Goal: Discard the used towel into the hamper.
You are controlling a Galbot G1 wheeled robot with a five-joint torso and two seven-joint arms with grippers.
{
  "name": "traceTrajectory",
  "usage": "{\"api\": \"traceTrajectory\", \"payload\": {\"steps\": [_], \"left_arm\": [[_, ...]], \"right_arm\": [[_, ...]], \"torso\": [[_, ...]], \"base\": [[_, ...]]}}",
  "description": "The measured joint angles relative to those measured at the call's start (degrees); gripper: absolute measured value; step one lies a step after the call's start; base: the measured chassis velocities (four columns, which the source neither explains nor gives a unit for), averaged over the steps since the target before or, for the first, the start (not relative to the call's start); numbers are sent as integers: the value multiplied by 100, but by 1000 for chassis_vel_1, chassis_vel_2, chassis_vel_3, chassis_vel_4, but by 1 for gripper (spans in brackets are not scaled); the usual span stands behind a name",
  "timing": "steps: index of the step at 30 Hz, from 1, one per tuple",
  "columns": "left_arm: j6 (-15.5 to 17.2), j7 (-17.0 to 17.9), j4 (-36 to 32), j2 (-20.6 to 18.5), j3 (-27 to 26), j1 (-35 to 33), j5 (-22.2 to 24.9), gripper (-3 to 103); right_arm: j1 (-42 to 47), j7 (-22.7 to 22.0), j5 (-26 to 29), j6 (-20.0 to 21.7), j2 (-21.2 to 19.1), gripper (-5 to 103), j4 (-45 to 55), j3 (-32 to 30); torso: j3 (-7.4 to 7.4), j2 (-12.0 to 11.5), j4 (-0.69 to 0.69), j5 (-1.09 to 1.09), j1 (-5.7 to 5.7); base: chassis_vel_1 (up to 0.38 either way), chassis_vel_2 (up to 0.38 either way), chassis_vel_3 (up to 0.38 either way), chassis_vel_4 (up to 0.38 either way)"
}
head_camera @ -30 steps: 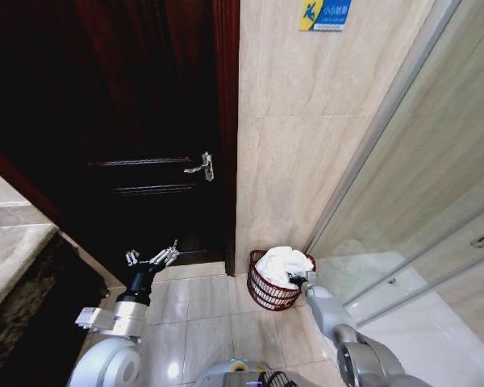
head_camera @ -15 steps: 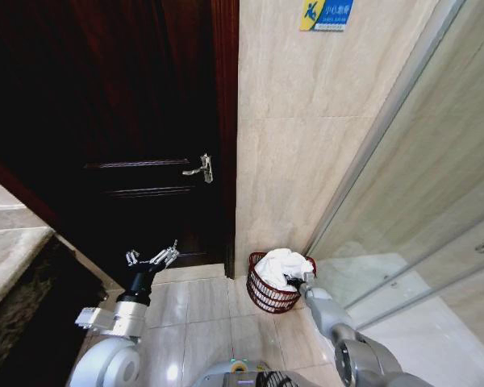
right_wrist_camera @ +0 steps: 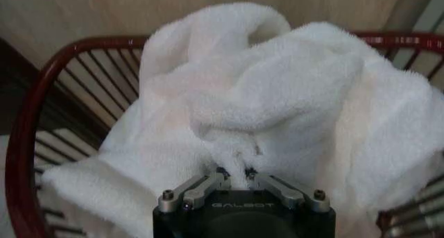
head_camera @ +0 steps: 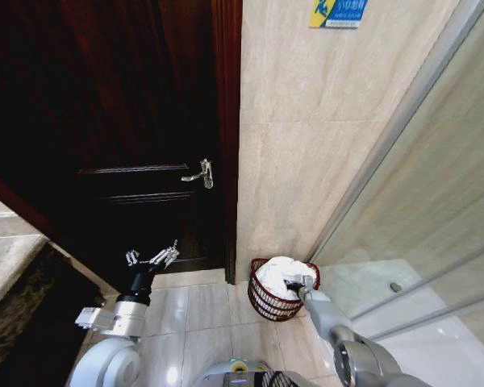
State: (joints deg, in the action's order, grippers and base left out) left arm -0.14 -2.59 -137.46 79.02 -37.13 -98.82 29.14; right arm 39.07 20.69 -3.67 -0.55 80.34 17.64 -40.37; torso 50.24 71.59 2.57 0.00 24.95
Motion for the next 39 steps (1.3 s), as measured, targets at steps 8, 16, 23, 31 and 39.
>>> {"api": "traceTrajectory", "payload": {"steps": [8,16,23,31,39], "left_arm": [[0,0,0,0,0,0,0,100],[0,0,0,0,0,0,0,100],[0,0,0,0,0,0,0,100],[0,0,0,0,0,1,0,100],[0,0,0,0,0,0,0,100]], "right_arm": [[-136,-57,24,-9,-27,7,-245,-40],[-111,-142,141,-5,-53,7,-183,-31],[657,159,819,184,-372,27,1546,442],[1871,129,1370,404,-724,54,3654,636],[3103,-37,1869,569,-882,86,5637,405]], "torso": [[1,0,1,0,1],[2,0,0,2,2],[2,-1,-2,3,2],[1,0,-2,-1,2],[0,0,0,0,2]], "base": [[0,0,0,0],[0,0,0,0],[0,0,0,0],[0,0,0,0],[0,0,0,0]]}}
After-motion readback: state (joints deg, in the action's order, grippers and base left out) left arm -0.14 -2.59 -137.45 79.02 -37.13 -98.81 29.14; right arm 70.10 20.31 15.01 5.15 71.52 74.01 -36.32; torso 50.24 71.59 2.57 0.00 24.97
